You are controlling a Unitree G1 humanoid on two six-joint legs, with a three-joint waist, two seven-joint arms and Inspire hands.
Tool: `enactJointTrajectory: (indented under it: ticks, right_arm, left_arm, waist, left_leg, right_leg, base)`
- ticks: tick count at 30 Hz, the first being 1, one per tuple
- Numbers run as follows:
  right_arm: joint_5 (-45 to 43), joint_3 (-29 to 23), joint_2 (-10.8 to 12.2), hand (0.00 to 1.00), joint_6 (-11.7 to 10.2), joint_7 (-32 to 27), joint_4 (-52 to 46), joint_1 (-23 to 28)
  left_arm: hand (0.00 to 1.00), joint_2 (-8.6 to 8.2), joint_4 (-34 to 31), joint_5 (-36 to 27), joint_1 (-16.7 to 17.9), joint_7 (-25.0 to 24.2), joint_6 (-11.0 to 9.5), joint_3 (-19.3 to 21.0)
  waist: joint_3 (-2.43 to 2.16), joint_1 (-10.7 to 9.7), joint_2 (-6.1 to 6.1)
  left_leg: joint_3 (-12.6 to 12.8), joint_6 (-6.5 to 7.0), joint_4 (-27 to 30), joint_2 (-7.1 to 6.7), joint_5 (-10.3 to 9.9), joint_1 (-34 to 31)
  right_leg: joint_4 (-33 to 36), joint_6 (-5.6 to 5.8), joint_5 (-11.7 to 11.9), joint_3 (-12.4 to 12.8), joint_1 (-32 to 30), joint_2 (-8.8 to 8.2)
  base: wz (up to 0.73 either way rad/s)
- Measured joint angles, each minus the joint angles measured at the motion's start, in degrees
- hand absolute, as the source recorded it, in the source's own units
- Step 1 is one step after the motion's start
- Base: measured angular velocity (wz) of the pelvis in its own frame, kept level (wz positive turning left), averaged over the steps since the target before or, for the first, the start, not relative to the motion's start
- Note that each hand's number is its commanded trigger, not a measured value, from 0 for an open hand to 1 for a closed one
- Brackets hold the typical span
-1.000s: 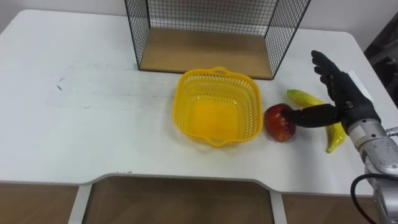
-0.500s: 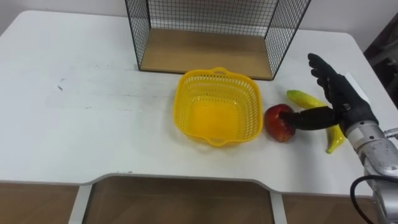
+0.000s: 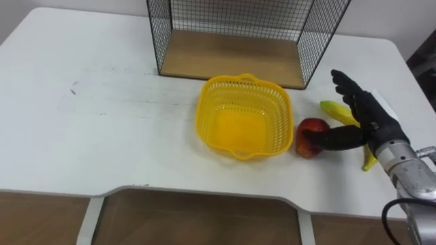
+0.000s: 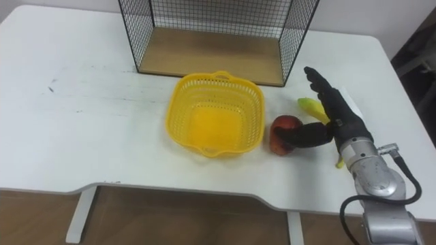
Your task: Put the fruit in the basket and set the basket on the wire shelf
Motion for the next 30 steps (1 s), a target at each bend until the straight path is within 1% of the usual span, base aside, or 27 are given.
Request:
enactJointTrajectory:
  ticks: [6,10,13,16,17,19,22,27,30]
  right_arm:
    - [-2.84,1.36,0.63,0.0,0.0,0.16,-0.4,0.04]
    - [-4.85,1.71,1.37,0.0,0.01,1.64,-0.9,0.11]
    - [-5.84,1.71,1.4,0.0,0.09,2.32,-0.9,0.4]
    - [-6.61,2.45,1.59,0.0,1.32,2.6,-2.11,1.92]
    - [-6.65,2.57,1.59,0.0,1.43,2.81,-2.11,2.2]
    - [-6.77,2.91,1.6,0.0,2.78,4.29,-2.11,2.65]
    - [-6.77,3.59,1.6,0.0,3.89,5.04,-2.12,2.79]
    - [-7.0,3.88,1.63,0.0,4.3,6.25,-2.64,2.8]
    - [-8.67,3.96,1.96,0.0,4.42,6.25,-3.13,2.81]
  left_arm:
    - [0.0,0.0,-0.09,0.02,0.17,0.06,-0.1,0.0]
    - [0.0,0.0,-0.09,0.03,0.2,0.05,-0.1,0.0]
    - [0.0,0.0,-0.09,0.03,0.26,0.05,-0.06,0.01]
    - [0.0,0.02,-0.6,0.07,0.83,-0.26,0.46,0.03]
    - [0.0,0.03,-0.65,0.07,0.88,-0.45,0.58,0.04]
    - [0.0,0.03,-1.44,0.07,1.26,-1.08,1.33,0.05]
    - [0.0,0.07,-1.71,0.07,1.46,-1.53,1.66,0.06]
    - [0.0,0.1,-2.14,0.35,1.5,-2.38,2.06,0.06]
    - [0.0,0.1,-2.14,1.32,1.48,-2.34,2.43,0.06]
  waist:
    - [0.0,-0.09,0.0]
    - [-0.02,-0.08,-0.02]
    - [-0.02,-0.03,-0.03]
    - [-0.02,0.25,-0.12]
    - [-0.02,0.23,-0.15]
    - [0.02,0.22,-0.23]
    - [0.02,0.15,-0.37]
    - [-0.09,0.27,-0.58]
    - [-0.1,0.44,-0.58]
  left_leg:
    - [0.02,0.0,0.03,0.0,0.0,-0.01]
    - [0.02,0.0,0.09,0.0,0.0,-0.01]
    - [0.02,0.0,0.1,-0.01,0.0,-0.01]
    - [0.05,0.0,0.07,-0.01,0.0,0.15]
    - [0.06,0.0,0.1,-0.01,0.0,0.18]
    - [0.08,0.0,0.15,0.03,0.0,0.2]
    - [0.14,0.0,0.21,0.07,0.0,0.17]
    - [0.19,0.0,0.18,0.06,0.0,0.08]
    - [0.32,0.0,0.18,0.07,0.0,0.12]
  right_leg:
    - [0.02,-0.01,0.01,0.12,0.02,0.0]
    - [0.06,0.0,0.01,0.13,0.06,-0.03]
    - [0.07,0.0,0.02,0.13,0.06,-0.05]
    - [0.09,0.0,0.01,0.14,0.05,-0.03]
    - [0.09,0.0,0.01,0.14,0.05,-0.04]
    - [0.11,0.0,0.01,0.17,-0.01,-0.07]
    - [0.13,0.0,0.01,0.19,-0.03,-0.09]
    - [0.13,0.0,0.01,0.17,-0.06,-0.06]
    - [0.14,0.0,0.02,0.2,-0.1,-0.01]
  base:
    - [0.0]
    - [0.0]
    - [0.0]
    - [0.0]
    - [0.0]
    - [0.0]
    - [0.0]
    - [0.0]
    - [0.0]
